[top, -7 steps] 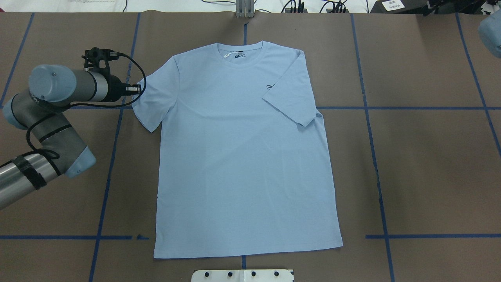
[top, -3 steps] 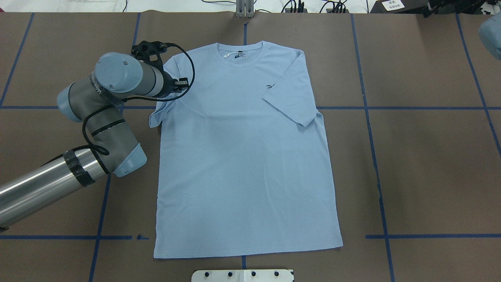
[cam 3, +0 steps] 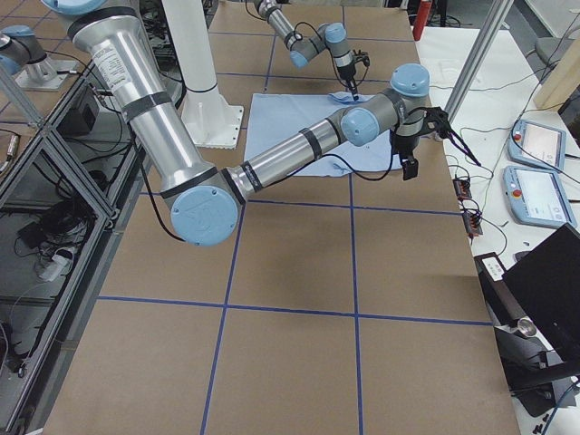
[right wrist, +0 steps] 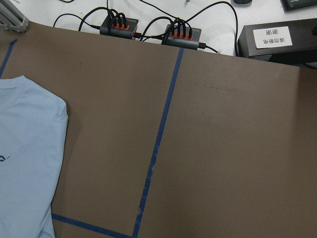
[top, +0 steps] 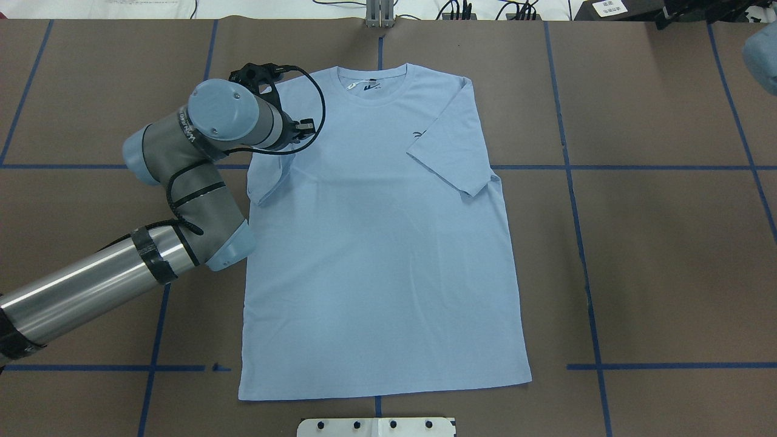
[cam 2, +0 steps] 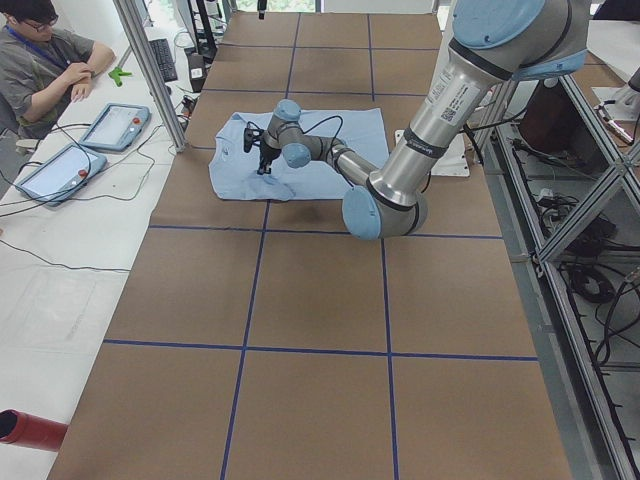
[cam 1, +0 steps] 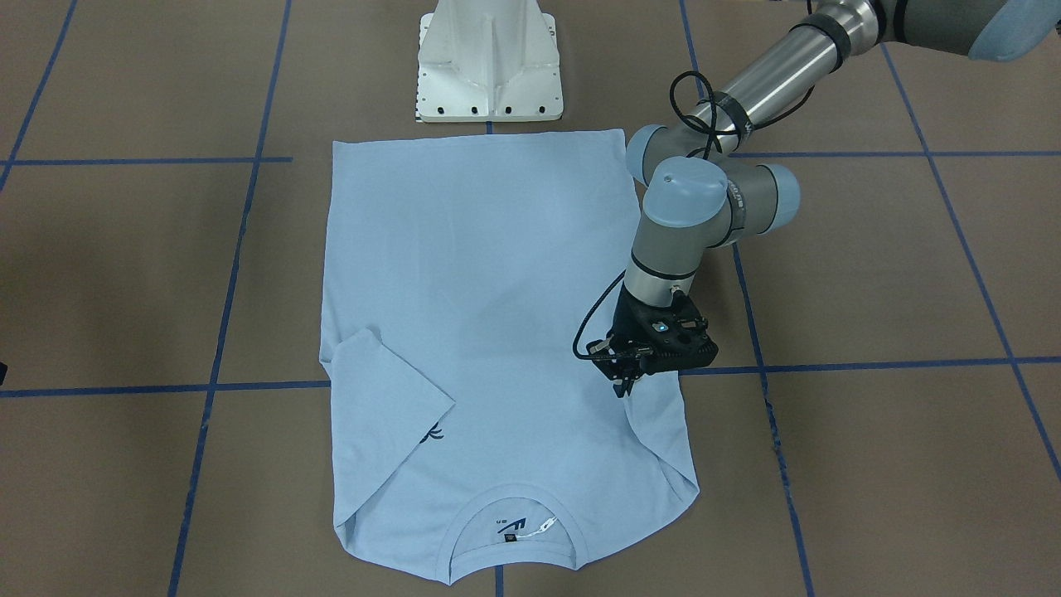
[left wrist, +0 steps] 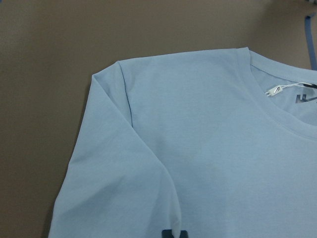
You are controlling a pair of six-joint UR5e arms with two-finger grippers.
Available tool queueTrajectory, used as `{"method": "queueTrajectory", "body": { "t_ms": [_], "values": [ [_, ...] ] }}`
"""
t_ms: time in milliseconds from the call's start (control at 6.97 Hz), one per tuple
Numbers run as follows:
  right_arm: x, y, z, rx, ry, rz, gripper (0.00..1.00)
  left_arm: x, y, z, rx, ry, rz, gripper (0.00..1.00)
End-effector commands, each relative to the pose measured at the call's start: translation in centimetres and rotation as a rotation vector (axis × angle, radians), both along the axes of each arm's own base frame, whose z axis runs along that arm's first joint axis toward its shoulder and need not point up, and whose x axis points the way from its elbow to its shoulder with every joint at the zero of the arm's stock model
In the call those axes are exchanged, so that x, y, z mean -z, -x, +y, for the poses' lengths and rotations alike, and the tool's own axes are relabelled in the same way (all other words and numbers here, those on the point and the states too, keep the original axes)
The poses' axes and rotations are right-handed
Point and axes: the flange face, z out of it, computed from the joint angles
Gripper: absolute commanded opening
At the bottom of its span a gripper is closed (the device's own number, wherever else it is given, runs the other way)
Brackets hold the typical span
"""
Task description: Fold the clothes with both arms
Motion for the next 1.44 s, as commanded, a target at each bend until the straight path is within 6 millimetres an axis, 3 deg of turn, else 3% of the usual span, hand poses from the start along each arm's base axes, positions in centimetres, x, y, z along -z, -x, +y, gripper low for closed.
{"method": "queueTrajectory", "body": {
  "t_ms": [0,144,287,431,574,861,1148,1292],
  "values": [
    [-0.3,0.6,0.1,0.008,0.006,0.001,1.0,0.2,-1.1,-0.8,0.001,0.001,-0.016,0.81],
    [-0.5,1.4,0.5,0.022,0.006,0.0,1.0,0.8,-0.6,-0.5,-0.034,-0.051,-0.029,1.0],
    [-0.5,2.8,1.4,0.03,0.024,-0.008,1.0,2.2,0.6,0.7,-0.069,-0.108,-0.012,1.0],
    [0.2,4.4,3.3,0.015,0.062,-0.03,1.0,2.4,2.8,2.7,-0.108,-0.161,0.0,1.0],
    [1.0,6.5,6.8,-0.015,0.077,-0.041,1.0,2.1,5.4,5.2,-0.136,-0.182,0.032,1.0],
    [3.1,14.5,16.0,-0.164,0.142,-0.044,1.0,2.4,8.1,8.4,-0.147,-0.211,0.069,1.0],
    [3.8,22.9,25.8,-0.318,0.213,-0.138,1.0,1.4,10.2,15.6,-0.204,-0.223,0.108,1.0],
    [3.4,25.0,32.2,-0.374,0.252,-0.155,1.0,-0.3,12.2,20.0,-0.207,-0.168,0.134,1.0]
  ]
}}
